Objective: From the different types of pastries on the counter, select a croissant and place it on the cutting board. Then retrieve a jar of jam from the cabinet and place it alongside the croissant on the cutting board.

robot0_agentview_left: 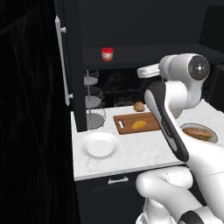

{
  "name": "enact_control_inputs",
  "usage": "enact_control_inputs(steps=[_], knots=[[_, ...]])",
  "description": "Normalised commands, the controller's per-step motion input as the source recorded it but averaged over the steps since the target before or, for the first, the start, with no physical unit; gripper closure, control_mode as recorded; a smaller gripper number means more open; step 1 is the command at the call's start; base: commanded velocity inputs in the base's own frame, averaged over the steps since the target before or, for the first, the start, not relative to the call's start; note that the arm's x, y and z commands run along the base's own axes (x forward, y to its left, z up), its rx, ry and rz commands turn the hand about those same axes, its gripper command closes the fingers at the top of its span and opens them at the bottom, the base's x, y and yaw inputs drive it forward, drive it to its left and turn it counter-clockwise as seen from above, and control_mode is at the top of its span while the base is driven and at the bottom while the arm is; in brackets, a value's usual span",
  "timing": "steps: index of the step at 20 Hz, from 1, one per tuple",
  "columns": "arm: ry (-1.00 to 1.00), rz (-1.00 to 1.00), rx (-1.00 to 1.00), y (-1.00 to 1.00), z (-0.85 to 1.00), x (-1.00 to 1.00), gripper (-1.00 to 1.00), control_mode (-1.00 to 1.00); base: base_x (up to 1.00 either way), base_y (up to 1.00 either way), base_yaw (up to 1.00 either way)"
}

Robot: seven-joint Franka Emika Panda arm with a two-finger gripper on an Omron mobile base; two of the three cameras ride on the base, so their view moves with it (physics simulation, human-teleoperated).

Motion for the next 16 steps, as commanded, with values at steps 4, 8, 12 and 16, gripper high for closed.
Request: enact_control_inputs(steps=[4, 8, 12, 16], knots=[[0.02, 0.16, -0.01, 0.03, 0.44, 0.06, -1.00, -1.00, 0.00, 0.00, 0.00], [0.09, 0.01, -0.10, 0.57, 0.03, 0.32, -1.00, -1.00, 0.00, 0.00, 0.00], [0.20, 0.02, -0.19, 0.91, 0.11, 0.57, -1.00, -1.00, 0.00, 0.00, 0.00], [0.00, 0.00, -0.01, 0.06, 0.00, 0.28, -1.00, -1.00, 0.00, 0.00, 0.00]])
